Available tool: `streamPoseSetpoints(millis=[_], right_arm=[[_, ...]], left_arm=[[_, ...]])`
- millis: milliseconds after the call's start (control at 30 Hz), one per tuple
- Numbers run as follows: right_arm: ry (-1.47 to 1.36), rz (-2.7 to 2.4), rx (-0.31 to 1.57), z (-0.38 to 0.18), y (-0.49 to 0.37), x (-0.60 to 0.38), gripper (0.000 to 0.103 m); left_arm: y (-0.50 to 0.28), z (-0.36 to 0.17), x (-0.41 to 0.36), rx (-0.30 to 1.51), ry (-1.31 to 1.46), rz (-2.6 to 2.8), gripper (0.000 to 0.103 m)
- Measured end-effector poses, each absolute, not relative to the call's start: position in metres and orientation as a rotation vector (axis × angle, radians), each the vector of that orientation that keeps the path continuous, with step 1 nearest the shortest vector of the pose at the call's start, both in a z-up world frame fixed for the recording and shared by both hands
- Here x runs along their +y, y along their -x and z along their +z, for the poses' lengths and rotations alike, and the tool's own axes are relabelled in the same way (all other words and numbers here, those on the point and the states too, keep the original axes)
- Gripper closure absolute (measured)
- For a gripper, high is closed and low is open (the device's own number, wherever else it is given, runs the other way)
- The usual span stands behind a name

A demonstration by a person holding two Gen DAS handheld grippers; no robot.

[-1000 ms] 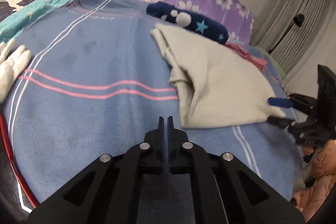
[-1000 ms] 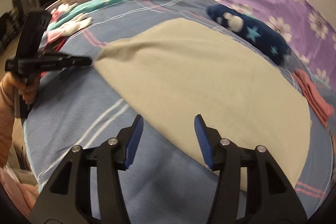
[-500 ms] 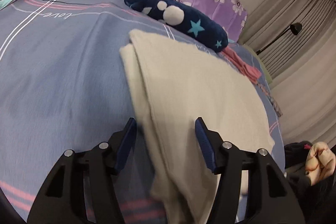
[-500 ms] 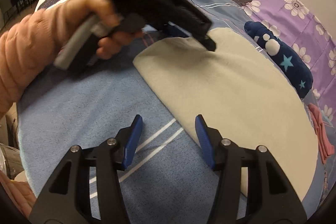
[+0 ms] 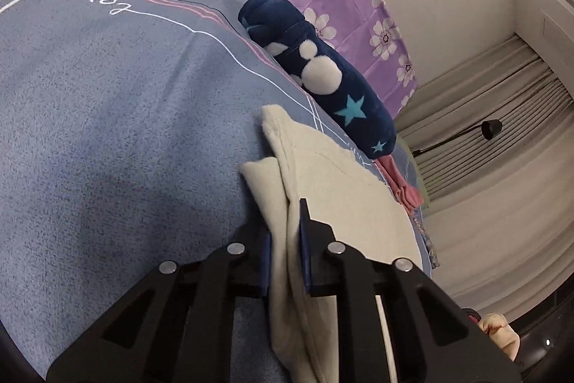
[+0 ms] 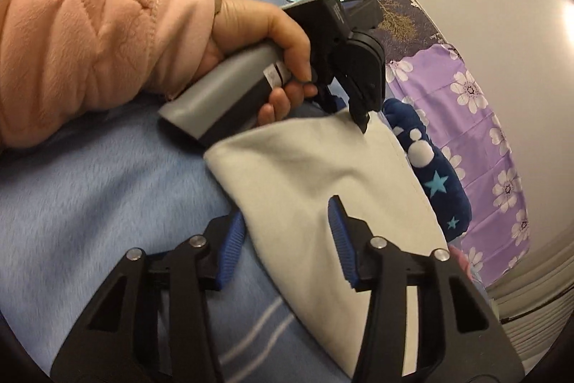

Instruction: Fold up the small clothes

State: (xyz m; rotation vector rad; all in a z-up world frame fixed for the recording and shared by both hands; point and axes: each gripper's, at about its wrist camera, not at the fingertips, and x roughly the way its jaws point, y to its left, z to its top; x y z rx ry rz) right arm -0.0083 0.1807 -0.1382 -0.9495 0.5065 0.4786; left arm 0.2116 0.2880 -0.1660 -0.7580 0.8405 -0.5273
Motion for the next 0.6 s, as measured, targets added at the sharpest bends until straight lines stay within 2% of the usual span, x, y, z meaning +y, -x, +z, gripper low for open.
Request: streamPoseSetpoints(millis=[33,100,167,200,600], right_arm=[[0.953,0.469,0.492,-0.140,0.006,0.184,0.060],[0.928,0.482,0.517,-0.141,-0.001,0.188,0.070],[0.912,0.483,0.536,-0.142,-0.008,0.189,0.094],[0.902,0.475,0.539,-0.141,-0.010,0.188,0.097],[0.446,0.508,0.562,-0.053,-0.023,0.107,0.100]], left_arm=[[-0.212,-0.165,0.287,0.841,0.749,-0.525,0.088],[-0.216,-0.161,0.284,0.846,0.727,-0.525,0.091],[-0.220,-0.157,0.281,0.856,0.699,-0.518,0.093],[-0.220,-0.155,0.281,0.858,0.682,-0.516,0.095],[-0.216,-0.072,0.243,0.798,0.451,-0.491,0.096]])
